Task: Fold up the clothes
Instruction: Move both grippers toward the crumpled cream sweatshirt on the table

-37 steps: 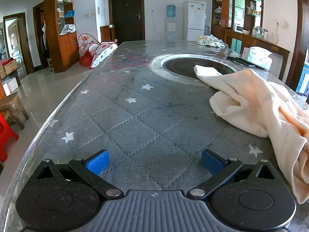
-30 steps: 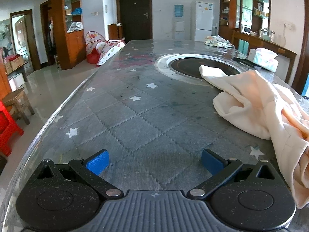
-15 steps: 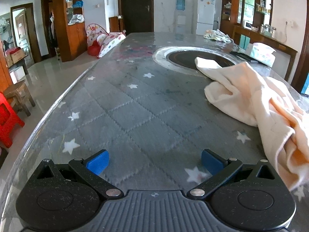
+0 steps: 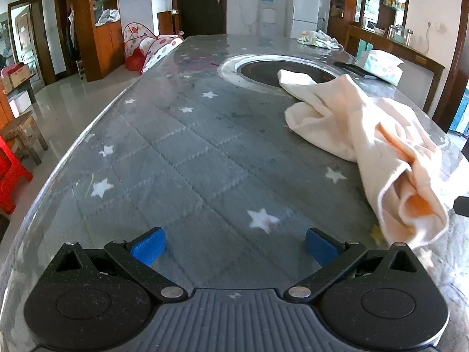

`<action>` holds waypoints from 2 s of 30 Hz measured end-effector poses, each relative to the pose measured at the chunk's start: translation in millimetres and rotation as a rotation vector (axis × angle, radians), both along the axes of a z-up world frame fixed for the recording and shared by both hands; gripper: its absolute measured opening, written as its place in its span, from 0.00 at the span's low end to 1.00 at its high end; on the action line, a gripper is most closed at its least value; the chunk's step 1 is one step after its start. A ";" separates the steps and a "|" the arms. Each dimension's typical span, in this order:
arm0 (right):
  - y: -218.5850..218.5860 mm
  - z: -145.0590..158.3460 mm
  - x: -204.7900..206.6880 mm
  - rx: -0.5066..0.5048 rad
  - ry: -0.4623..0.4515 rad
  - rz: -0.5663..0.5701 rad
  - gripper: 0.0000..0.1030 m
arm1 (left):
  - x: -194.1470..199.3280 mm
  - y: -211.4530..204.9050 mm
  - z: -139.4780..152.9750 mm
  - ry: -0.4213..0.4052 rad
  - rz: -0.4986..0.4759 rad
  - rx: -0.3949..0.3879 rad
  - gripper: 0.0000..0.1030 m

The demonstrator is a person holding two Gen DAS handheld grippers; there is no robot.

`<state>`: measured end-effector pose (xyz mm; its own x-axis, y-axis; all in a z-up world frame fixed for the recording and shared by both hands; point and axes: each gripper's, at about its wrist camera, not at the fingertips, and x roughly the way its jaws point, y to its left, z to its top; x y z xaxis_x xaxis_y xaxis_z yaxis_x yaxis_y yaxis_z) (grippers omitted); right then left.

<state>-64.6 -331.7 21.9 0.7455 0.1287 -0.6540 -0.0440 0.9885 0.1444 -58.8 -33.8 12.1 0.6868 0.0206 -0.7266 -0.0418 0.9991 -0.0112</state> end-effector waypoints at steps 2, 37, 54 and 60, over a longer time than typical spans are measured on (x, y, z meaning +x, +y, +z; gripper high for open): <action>1.0 3.4 -4.0 0.003 -0.006 0.003 1.00 | -4.5 -2.8 1.4 0.007 0.006 -0.011 1.00; 17.7 12.0 -20.5 0.006 -0.016 0.045 1.00 | -16.2 -44.8 30.5 -0.001 -0.080 -0.002 1.00; 23.5 10.3 -8.1 0.004 -0.008 0.065 1.00 | 1.6 -51.9 33.0 0.009 -0.096 0.019 1.00; 24.3 11.1 -3.3 0.000 -0.009 0.073 1.00 | 10.1 -54.5 34.3 0.014 -0.100 0.023 1.00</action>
<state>-67.9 -307.4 33.0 0.7396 0.1832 -0.6476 -0.1175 0.9826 0.1437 -48.7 -88.3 46.4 0.6761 -0.0307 -0.7362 0.0584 0.9982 0.0120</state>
